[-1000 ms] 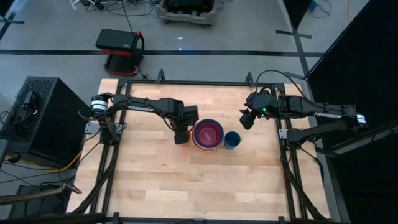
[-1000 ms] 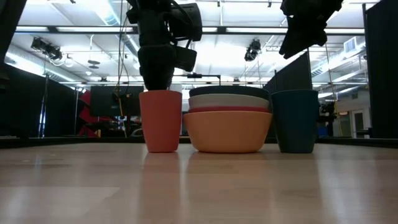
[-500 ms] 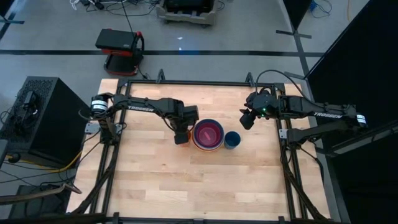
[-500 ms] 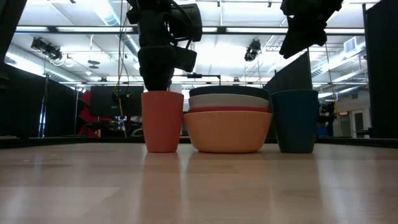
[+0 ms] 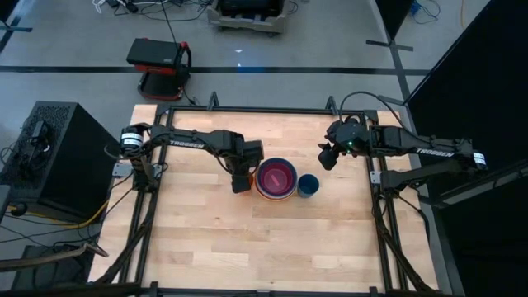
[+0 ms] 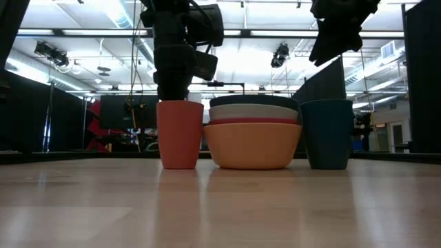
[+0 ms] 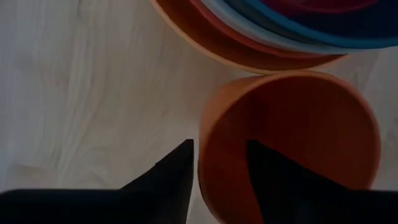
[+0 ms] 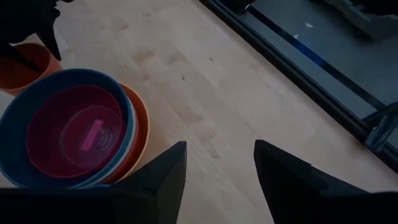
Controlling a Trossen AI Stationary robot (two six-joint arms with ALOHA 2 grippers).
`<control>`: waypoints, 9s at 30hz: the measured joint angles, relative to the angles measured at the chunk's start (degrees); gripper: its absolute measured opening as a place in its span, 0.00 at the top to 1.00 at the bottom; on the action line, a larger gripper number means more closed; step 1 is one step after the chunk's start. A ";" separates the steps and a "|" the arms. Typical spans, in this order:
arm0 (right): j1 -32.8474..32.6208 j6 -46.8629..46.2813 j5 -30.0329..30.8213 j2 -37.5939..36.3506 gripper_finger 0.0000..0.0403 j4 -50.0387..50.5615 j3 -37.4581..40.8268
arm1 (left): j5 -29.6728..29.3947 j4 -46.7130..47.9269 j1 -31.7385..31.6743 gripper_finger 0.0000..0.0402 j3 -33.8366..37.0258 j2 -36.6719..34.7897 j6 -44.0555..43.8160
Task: Nest bowls inside each other
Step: Return to Home Position
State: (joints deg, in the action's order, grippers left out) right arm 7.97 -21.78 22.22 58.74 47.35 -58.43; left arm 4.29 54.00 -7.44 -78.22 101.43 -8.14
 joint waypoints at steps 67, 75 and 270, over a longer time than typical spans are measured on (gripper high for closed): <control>0.56 6.29 -15.49 -29.54 1.00 -31.12 7.30 | -7.57 -30.60 -4.87 1.00 14.28 -49.92 2.74; 0.17 2.97 -18.51 -32.85 1.00 -39.02 17.77 | -7.55 -39.69 -4.87 1.00 25.24 -59.51 -1.58; -1.56 14.58 -23.82 -54.03 1.00 -54.01 58.07 | 4.76 -88.85 -4.44 1.00 77.79 -71.80 0.36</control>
State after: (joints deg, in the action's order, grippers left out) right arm 6.42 -7.20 -1.61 4.71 -6.66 -0.36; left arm 9.06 -34.85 -11.88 -0.43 29.63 -7.78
